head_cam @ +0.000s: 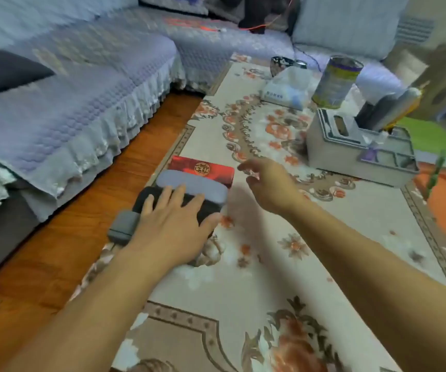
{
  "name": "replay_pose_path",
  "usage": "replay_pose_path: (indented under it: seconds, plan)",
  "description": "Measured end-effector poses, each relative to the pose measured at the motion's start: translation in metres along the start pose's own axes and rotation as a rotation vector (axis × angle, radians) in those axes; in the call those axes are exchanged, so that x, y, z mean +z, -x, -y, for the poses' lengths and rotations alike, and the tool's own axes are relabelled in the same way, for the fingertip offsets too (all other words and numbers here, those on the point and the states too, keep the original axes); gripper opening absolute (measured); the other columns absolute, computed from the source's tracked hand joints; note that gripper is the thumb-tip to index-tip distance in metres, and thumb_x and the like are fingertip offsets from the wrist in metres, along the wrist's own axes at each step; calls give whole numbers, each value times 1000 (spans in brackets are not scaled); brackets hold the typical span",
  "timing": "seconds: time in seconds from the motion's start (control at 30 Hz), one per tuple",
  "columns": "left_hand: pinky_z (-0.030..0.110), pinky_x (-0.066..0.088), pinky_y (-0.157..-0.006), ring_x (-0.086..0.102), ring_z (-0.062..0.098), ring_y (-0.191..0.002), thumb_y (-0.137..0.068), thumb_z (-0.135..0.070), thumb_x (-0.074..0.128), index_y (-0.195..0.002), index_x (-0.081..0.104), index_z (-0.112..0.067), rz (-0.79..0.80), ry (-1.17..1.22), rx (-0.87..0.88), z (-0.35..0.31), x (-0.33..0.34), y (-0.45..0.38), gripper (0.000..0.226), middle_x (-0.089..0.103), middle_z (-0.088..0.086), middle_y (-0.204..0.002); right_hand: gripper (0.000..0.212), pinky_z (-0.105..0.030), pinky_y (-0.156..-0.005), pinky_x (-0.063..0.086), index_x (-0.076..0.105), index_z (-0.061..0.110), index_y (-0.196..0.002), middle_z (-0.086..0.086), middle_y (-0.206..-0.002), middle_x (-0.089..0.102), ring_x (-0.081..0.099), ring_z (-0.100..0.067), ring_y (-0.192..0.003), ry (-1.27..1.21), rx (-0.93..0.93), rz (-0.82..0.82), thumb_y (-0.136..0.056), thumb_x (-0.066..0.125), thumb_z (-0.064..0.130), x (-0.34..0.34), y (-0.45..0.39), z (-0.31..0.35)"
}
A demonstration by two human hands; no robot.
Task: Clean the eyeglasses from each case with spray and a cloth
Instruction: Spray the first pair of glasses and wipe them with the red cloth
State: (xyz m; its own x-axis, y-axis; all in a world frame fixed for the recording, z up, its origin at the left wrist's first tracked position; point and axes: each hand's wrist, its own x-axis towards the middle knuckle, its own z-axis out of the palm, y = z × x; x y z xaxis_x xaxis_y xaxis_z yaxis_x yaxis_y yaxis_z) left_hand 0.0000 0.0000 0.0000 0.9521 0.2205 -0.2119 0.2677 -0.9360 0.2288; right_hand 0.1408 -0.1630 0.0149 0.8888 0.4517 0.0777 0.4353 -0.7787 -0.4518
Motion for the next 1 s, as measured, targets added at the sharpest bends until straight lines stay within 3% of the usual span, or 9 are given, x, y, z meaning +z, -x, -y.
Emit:
replay_pose_path:
  seconds: [0.17,0.3,0.4,0.5,0.63,0.73,0.83,0.93,1.0]
  plan:
    - [54,2,-124,2,28,-155,-98,-71,15,-159,17,-37,67,-63,44,2,6,-8,70,8,3,-170,45,-33,-108,43,57,15,-141,-7,-141,60,57,-24,-127,-4,30,299,-98,65,23,17,-86,26]
    - [54,4,-124,4,31,-155,-100,-68,21,-159,18,-33,66,-99,55,0,3,-11,68,10,6,-169,51,-33,-96,48,57,20,-140,-3,-132,62,58,-23,-109,208,16,511,-92,69,36,37,-104,24]
    - [55,5,-124,7,33,-154,-101,-63,28,-158,20,-27,64,-157,77,-5,3,-9,68,15,10,-167,51,-40,-103,49,57,15,-138,-5,-129,62,59,-25,-113,46,65,533,-92,71,32,43,-109,11]
    - [54,13,-123,22,31,-148,-101,-59,35,-150,35,-27,1,-160,121,-10,4,-7,59,34,7,-158,46,-44,-104,49,59,9,-132,-11,-125,63,61,-29,-115,-218,156,469,-93,73,28,33,-101,-8]
    - [44,35,-111,44,24,-127,-102,-52,41,-133,54,-29,-89,-30,219,-16,-1,-4,41,53,-1,-136,25,-39,-80,51,66,13,-116,-20,-118,69,66,-27,-98,-583,275,242,-96,68,28,-3,-52,-43]
    - [43,46,-100,50,21,-121,-103,-46,43,-132,57,-31,-39,114,271,-25,-4,12,36,57,-3,-131,10,-36,-82,49,69,22,-106,-11,-110,72,66,-24,-97,-587,303,203,-99,64,27,-37,36,-69]
    - [37,44,-105,46,15,-131,-101,-51,48,-149,38,-40,-4,147,346,-39,-1,35,50,48,-10,-145,16,-18,-74,51,70,27,-113,4,-104,75,68,-10,-93,-549,306,317,-101,60,25,-54,139,-79]
    - [34,35,-112,30,10,-144,-93,-62,56,-156,4,-49,123,166,459,-54,8,57,83,24,-16,-159,21,-13,-77,49,67,32,-120,18,-105,71,67,-1,-95,-478,267,403,-100,62,27,-47,202,-84]
    - [37,32,-117,22,9,-146,-87,-68,60,-154,-6,-51,214,132,528,-63,25,67,96,16,-17,-160,23,-14,-81,48,66,32,-122,19,-106,68,64,1,-98,-413,220,406,-99,63,28,-32,219,-88]
